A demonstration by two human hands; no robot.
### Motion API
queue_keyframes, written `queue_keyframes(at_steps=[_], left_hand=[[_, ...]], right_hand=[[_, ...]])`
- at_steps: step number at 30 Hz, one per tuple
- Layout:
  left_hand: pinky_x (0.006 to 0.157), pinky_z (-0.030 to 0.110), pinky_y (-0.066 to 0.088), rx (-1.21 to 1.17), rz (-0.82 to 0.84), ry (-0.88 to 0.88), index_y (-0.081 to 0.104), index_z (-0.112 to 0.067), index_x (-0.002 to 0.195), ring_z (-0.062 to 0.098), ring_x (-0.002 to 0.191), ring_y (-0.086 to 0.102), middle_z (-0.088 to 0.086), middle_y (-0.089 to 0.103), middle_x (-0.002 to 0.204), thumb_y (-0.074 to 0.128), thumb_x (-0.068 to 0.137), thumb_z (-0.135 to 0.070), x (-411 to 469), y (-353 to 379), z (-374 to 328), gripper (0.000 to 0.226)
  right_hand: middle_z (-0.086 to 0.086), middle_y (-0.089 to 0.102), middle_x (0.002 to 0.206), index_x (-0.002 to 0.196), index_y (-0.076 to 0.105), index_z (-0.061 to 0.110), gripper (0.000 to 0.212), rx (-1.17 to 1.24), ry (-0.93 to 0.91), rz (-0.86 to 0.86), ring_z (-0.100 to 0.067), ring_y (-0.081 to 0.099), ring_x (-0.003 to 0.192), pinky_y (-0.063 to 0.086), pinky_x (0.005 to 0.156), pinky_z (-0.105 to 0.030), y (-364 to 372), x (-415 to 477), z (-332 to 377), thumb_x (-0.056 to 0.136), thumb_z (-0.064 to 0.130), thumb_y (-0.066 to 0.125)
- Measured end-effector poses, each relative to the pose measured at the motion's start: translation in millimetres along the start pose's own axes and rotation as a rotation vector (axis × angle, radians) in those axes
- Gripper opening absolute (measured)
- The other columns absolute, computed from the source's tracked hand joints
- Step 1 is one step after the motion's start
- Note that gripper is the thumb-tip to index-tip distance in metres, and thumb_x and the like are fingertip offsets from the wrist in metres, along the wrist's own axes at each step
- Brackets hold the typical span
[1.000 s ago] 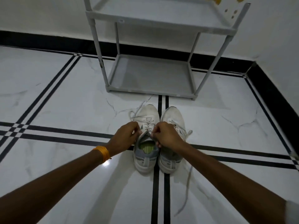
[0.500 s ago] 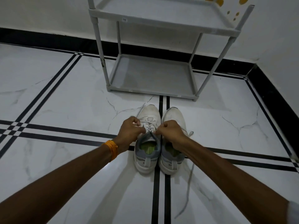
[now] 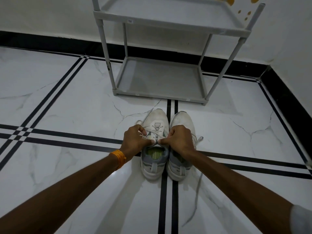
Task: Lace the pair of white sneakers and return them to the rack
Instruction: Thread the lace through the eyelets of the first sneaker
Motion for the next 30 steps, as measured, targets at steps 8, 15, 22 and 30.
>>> queue_keyframes(at_steps=[8, 15, 22, 30], left_hand=[[0.056, 0.024, 0.04, 0.672, 0.195, 0.214, 0.064, -0.019, 0.061, 0.016, 0.061, 0.057, -0.001, 0.06, 0.058, 0.074, 0.076, -0.052, 11, -44, -57, 0.037], [0.067, 0.035, 0.052, 0.645, 0.462, 0.672, 0.063, -0.016, 0.076, 0.015, 0.073, 0.058, 0.001, 0.066, 0.087, 0.071, 0.081, -0.043, -32, -12, -178, 0.029], [0.068, 0.032, 0.054, 1.304, 0.244, 0.903, 0.066, -0.014, 0.095, 0.019, 0.07, 0.06, 0.0, 0.067, 0.086, 0.055, 0.092, -0.045, -19, -7, -219, 0.033], [0.047, 0.022, 0.03, 0.374, 0.501, 0.302, 0.059, -0.009, 0.067, 0.012, 0.049, 0.036, 0.003, 0.046, 0.06, 0.054, 0.094, -0.026, 0, -30, -202, 0.032]], right_hand=[[0.007, 0.047, 0.057, 0.056, 0.046, 0.024, 0.039, -0.316, -0.136, 0.091, -0.013, 0.05, 0.056, 0.029, 0.048, -0.023, -80, 12, 34, 0.075, 0.032, 0.078], [-0.003, 0.057, 0.067, 0.072, 0.058, 0.013, 0.017, 0.068, -0.264, 0.082, -0.015, 0.052, 0.059, 0.041, 0.054, -0.028, -138, 21, 109, 0.074, 0.013, 0.074], [-0.008, 0.065, 0.089, 0.086, 0.06, 0.012, 0.012, 0.021, -0.493, 0.086, -0.016, 0.061, 0.073, 0.053, 0.066, -0.03, -148, 1, 175, 0.08, 0.009, 0.069], [0.002, 0.062, 0.09, 0.106, 0.067, 0.018, 0.036, 0.026, -0.223, 0.205, -0.017, 0.06, 0.087, 0.05, 0.074, -0.031, -114, 3, 115, 0.072, 0.013, 0.078]])
Point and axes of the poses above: each hand's wrist, its own x-axis towards the middle knuckle, its own y-axis out of the palm, z = x × y, the point moved 9 cm from there along x, towards the middle knuckle
